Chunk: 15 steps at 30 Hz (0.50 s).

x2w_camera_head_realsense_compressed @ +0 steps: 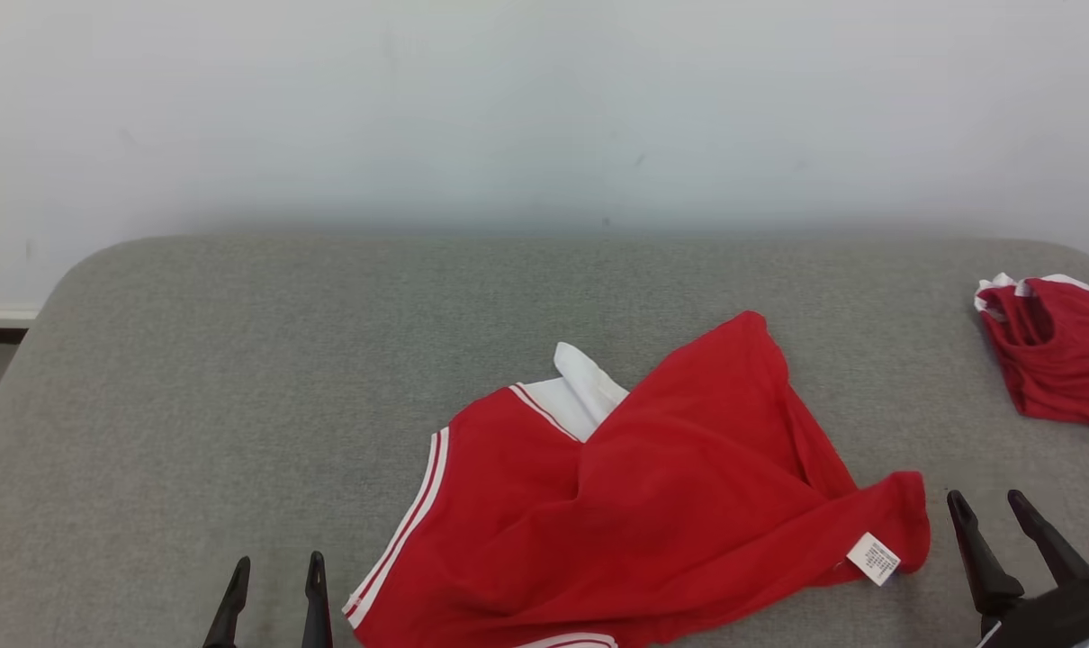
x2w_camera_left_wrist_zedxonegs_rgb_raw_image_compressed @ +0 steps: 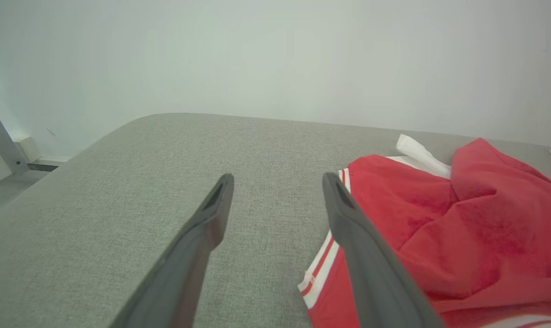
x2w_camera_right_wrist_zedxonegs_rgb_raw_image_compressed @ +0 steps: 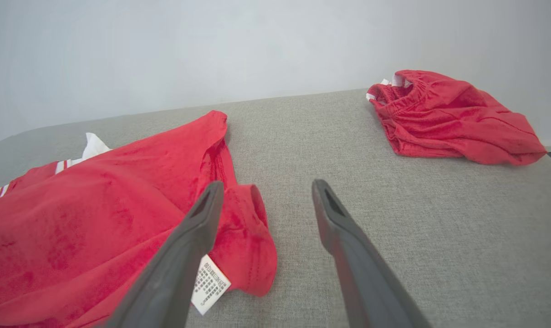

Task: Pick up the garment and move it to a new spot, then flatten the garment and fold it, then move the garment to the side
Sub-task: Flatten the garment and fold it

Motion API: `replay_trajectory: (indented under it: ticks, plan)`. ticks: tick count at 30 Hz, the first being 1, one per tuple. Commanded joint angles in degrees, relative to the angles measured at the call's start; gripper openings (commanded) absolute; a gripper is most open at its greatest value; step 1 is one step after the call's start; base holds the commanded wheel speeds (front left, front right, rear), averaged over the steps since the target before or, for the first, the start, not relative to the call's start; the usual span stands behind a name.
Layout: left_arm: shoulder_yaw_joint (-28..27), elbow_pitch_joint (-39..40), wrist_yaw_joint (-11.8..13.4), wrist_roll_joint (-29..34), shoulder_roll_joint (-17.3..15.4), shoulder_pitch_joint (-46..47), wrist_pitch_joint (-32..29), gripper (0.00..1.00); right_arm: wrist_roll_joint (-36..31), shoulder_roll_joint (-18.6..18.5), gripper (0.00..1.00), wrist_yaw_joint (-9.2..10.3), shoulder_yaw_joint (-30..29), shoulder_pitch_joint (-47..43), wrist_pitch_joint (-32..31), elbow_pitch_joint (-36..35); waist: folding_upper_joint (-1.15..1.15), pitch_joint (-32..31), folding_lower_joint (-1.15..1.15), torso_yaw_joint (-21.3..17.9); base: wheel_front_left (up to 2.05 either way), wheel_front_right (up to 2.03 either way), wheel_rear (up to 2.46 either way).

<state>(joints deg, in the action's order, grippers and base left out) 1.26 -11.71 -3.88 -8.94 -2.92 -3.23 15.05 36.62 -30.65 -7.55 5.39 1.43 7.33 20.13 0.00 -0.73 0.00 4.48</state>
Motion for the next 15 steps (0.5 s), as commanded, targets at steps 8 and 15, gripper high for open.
replay_trajectory:
  ticks: [8, 15]
  plan:
    - [0.27, 0.45, -0.34, 0.73, 0.05, -1.25, 0.17, 1.00, -8.38, 4.04, 1.00, 0.16, -4.29, -5.58, 6.61, -5.64, 0.00, -0.51, 0.00, -1.67, 0.00, 0.00, 0.00]
    - [0.01, 0.59, -0.25, 0.56, 0.05, -1.26, 0.17, 1.00, -13.06, 9.16, 1.00, 0.16, -8.54, -8.81, 7.81, -9.83, 0.00, -0.38, 0.00, -1.85, 0.00, 0.00, 0.00]
